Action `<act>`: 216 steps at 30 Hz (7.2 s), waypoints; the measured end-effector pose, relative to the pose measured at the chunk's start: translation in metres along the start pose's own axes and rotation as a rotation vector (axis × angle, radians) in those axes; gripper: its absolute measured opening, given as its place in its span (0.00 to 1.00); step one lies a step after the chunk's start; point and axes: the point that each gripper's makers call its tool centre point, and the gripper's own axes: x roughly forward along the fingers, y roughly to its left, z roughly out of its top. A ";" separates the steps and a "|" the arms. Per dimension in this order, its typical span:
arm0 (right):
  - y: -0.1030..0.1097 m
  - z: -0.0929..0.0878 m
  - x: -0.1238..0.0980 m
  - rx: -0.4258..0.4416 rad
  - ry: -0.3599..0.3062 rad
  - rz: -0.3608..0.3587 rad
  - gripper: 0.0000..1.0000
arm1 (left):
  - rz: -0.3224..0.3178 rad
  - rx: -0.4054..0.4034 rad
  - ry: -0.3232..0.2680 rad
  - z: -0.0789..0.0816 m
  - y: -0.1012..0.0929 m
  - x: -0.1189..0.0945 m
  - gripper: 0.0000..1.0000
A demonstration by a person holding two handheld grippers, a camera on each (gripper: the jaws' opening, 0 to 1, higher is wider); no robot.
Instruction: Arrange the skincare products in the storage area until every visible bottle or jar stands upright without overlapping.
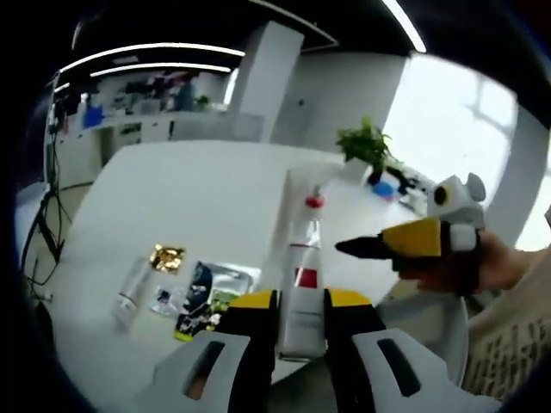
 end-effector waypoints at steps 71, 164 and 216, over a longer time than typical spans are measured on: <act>0.031 0.076 -0.030 -0.208 -0.071 0.394 0.19 | -0.353 0.149 0.057 0.047 -0.088 0.046 0.24; -0.161 0.027 -0.002 -0.698 0.312 -0.172 0.23 | -0.219 0.471 0.235 -0.055 -0.033 0.225 0.21; -0.187 0.039 -0.005 -0.671 0.322 -0.263 0.33 | -0.183 0.510 0.190 -0.041 -0.032 0.243 0.34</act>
